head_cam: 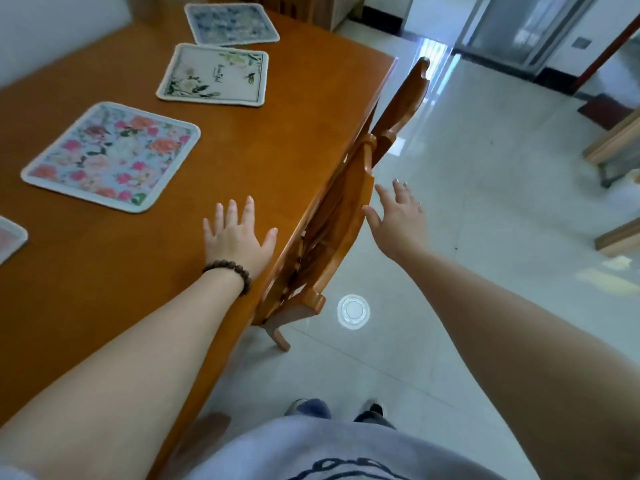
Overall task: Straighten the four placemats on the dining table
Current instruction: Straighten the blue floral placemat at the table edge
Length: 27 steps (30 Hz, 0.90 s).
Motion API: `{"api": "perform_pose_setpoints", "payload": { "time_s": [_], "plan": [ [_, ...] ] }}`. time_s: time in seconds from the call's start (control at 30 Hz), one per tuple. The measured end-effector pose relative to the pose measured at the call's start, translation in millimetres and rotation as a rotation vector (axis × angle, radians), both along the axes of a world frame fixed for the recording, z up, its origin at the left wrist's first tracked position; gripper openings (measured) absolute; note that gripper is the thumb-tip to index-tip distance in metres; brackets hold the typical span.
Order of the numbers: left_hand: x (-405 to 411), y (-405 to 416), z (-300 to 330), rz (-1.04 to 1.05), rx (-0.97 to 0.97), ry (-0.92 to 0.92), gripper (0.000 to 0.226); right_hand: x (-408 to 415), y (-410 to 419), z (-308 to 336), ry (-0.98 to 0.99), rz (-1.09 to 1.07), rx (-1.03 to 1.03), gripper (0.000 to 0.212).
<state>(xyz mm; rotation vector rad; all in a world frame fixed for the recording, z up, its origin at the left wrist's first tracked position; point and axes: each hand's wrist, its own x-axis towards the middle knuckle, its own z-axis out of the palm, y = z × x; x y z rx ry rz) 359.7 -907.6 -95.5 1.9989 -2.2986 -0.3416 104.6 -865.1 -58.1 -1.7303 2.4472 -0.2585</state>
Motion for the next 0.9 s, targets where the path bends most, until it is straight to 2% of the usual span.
{"api": "perform_pose_setpoints", "payload": {
  "time_s": [0.3,0.63,0.9],
  "plan": [
    [9.2,-36.4,-22.9,0.295,0.047,-0.028,0.078,12.9,-124.7,-10.9,-0.039,0.336,0.011,0.057],
    [-17.6,-104.8,-23.3,0.758,0.071,-0.068,0.078,10.1,-284.7,-33.9,-0.015,0.692,0.052,0.056],
    [-25.3,-117.1,-19.5,1.026,0.06,-0.1,0.078,36.3,-344.7,-47.3,-0.036,0.981,0.118,0.055]
  ]
}}
